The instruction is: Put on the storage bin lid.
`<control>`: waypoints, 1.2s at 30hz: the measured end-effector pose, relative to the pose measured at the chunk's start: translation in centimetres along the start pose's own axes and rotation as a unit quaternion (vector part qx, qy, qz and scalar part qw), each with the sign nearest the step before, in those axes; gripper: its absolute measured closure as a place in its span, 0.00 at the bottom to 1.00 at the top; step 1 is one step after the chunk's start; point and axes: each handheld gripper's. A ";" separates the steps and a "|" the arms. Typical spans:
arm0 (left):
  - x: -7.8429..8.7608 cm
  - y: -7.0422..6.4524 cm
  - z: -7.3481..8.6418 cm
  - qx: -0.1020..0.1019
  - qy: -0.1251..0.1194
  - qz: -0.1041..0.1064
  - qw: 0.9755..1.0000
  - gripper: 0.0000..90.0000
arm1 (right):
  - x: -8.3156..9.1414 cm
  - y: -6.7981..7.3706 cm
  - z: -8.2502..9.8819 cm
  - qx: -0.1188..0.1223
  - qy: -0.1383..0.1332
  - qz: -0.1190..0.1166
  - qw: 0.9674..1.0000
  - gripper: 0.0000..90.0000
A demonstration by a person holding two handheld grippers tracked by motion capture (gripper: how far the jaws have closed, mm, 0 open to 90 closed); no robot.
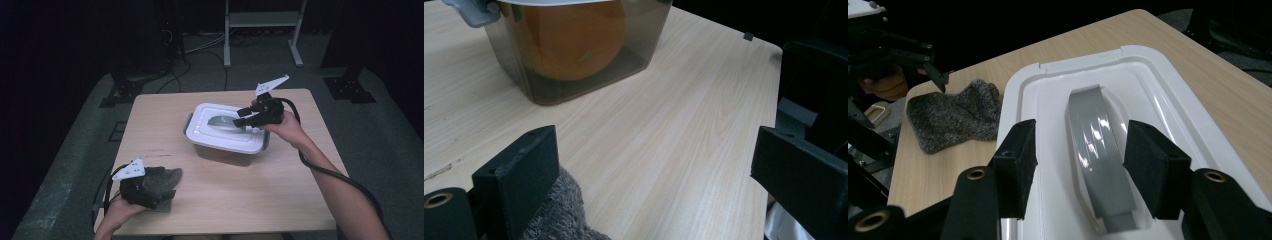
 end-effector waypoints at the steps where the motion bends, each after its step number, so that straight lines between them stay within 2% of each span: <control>1: 0.0 0.0 0.0 0.000 -0.001 0.000 1.000 0.05 | 0.3 0.1 0.2 0.000 0.000 0.000 1.000 0.49; 16: 0.0 -0.1 0.0 0.001 -0.001 0.001 1.000 0.05 | 3.3 1.3 2.3 -0.008 -0.012 0.005 1.000 0.48; 36: -0.1 0.0 0.0 0.002 -0.002 0.000 1.000 0.05 | 5.9 2.1 7.1 -0.038 -0.019 0.016 0.999 0.45</control>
Point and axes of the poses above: each handheld gripper's, and its own axes: x roughly backward along the jaws, z roughly out of its underside, y roughly to its left, and after that the axes turned 2 degrees about y, right-handed
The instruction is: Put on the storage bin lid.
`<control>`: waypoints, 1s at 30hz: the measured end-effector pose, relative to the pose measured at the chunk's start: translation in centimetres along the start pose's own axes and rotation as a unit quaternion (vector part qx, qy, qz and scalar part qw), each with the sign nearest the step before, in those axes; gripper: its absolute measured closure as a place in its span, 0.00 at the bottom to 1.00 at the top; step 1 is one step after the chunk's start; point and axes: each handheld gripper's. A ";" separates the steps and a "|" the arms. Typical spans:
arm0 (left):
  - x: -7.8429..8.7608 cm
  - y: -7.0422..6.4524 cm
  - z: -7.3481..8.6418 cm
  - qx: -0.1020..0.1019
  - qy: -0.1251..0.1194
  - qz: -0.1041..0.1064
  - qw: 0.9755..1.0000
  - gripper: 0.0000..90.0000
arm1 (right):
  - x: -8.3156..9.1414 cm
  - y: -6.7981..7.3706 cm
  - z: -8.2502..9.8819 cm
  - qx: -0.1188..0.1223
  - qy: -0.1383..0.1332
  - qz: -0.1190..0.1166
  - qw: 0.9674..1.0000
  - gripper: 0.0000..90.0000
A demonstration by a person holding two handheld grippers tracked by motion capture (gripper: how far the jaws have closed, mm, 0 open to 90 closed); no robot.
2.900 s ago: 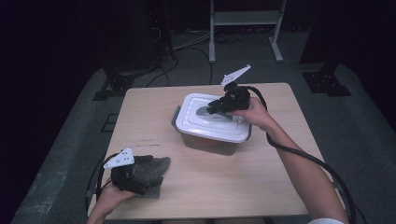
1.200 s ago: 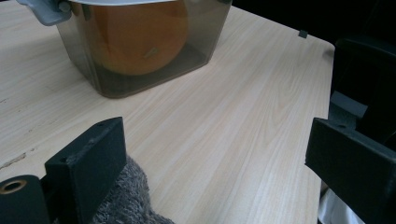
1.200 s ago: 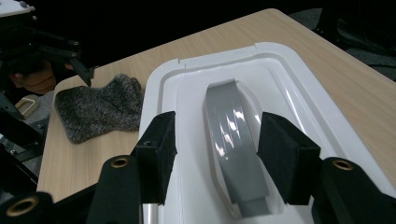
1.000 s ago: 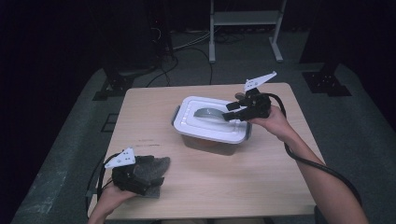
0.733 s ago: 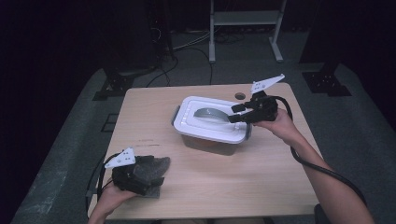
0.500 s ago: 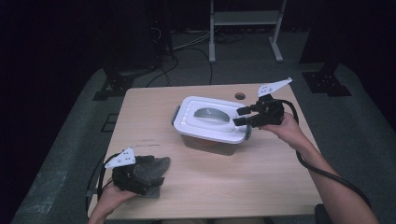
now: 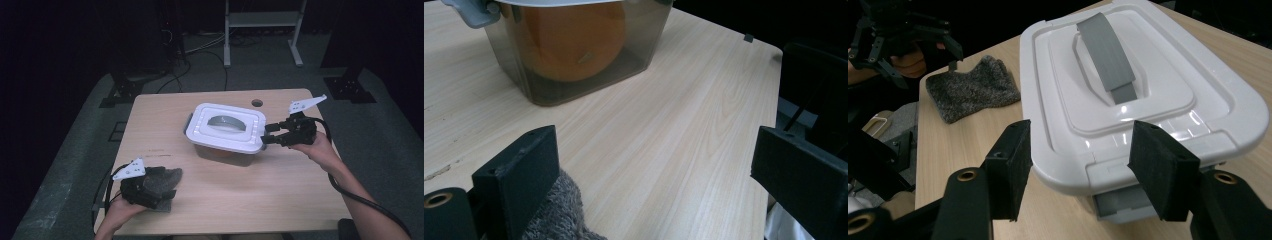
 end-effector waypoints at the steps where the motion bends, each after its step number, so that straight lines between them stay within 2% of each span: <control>1: 0.0 0.0 0.0 0.000 0.000 0.000 1.000 0.05 | 0.1 0.0 0.3 -0.003 0.000 0.001 1.000 0.45; 12: -0.1 0.0 0.0 0.000 0.002 -0.002 1.000 0.05 | 1.2 0.6 2.5 -0.010 -0.010 0.007 1.000 0.44; 20: -0.2 0.0 0.0 -0.002 0.003 -0.002 1.000 0.05 | 2.0 0.5 4.9 -0.034 -0.016 0.008 0.999 0.44; 30: -0.2 0.0 0.0 -0.005 0.003 -0.001 1.000 0.05 | 2.2 0.5 8.2 -0.059 -0.008 0.014 0.998 0.44</control>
Point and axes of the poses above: each handheld gripper's, and its own axes: x roughly backward along the jaws, z roughly out of its underside, y roughly to its left, and after that the axes turned 2 degrees about y, right-handed
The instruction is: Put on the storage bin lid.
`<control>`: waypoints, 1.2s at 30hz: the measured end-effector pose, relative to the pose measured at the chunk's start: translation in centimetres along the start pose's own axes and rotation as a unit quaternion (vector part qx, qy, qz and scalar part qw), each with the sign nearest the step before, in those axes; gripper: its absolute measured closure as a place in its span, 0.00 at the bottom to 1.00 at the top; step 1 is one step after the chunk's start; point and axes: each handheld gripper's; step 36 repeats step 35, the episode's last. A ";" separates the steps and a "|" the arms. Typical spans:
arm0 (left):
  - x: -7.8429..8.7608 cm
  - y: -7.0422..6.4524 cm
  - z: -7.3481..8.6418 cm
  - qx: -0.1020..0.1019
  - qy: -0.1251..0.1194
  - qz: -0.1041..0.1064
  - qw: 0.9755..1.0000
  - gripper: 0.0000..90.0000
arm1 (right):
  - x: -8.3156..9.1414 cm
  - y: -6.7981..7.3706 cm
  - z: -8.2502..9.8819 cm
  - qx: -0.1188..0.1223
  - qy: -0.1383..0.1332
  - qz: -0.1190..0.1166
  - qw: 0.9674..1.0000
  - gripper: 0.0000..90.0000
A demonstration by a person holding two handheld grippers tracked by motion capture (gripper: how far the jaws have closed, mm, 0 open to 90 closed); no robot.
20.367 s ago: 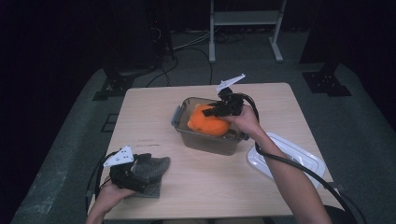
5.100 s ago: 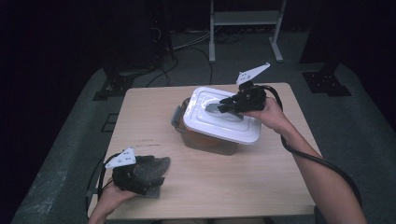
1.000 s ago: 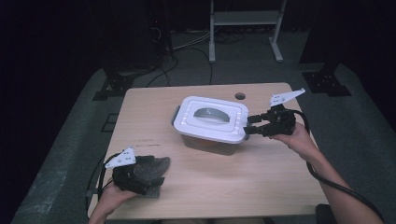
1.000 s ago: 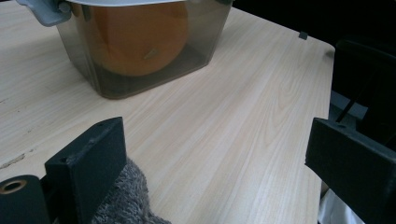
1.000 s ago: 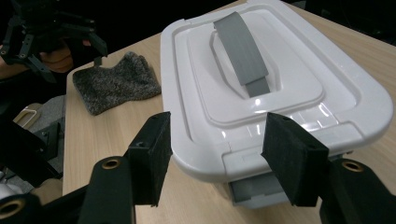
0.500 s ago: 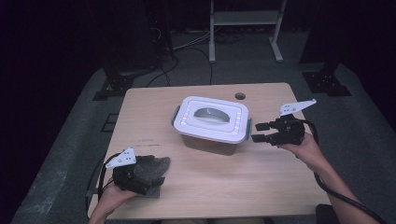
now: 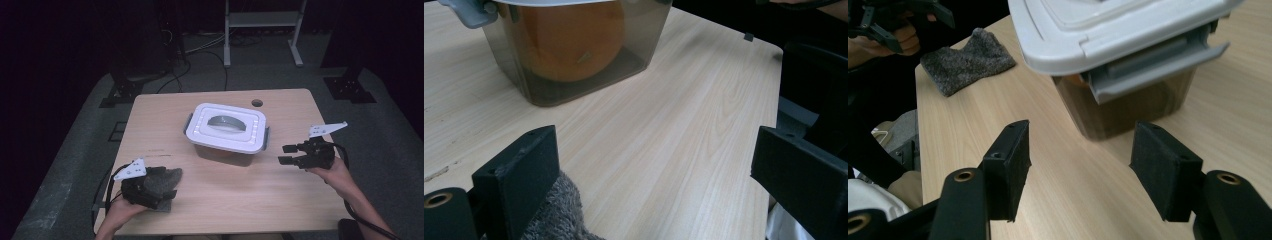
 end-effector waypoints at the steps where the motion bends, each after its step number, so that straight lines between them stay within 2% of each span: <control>1: 0.0 0.0 0.0 0.000 0.000 0.000 1.000 0.05 | 0.0 0.0 0.3 -0.002 0.001 -0.001 1.000 0.44; 9: 0.0 0.0 0.0 0.001 0.000 -0.001 1.000 0.05 | 0.2 0.0 2.2 -0.014 0.001 0.004 1.000 0.42; 21: -0.2 0.0 0.0 0.001 0.001 0.001 1.000 0.05 | 0.2 0.3 4.7 -0.035 -0.002 0.000 0.999 0.42; 36: -0.4 0.0 -0.2 0.000 -0.001 0.004 1.000 0.05 | 0.3 0.7 5.8 -0.042 -0.010 -0.001 0.999 0.40</control>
Point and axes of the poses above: each handheld gripper's, and its own axes: x roughly backward along the jaws, z roughly out of its underside, y roughly to its left, and after that the axes turned 2 degrees about y, right-handed
